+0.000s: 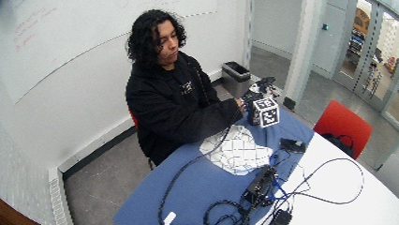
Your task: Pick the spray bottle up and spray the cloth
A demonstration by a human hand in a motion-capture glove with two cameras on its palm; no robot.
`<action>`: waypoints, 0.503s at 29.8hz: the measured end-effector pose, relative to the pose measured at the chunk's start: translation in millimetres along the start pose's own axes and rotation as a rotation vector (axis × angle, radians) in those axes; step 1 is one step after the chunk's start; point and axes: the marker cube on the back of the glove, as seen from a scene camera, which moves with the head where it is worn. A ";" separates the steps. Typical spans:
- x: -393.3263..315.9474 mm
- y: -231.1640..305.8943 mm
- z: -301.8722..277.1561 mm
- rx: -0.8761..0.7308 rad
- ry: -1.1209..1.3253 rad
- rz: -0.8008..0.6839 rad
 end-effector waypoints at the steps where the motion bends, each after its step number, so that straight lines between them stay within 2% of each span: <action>1: 0.4 6.3 -4.4 -0.001 0.026 0.003; 11: -10.3 78.7 -47.7 0.042 0.203 0.047; 15: -13.5 105.1 -55.8 0.013 0.402 0.075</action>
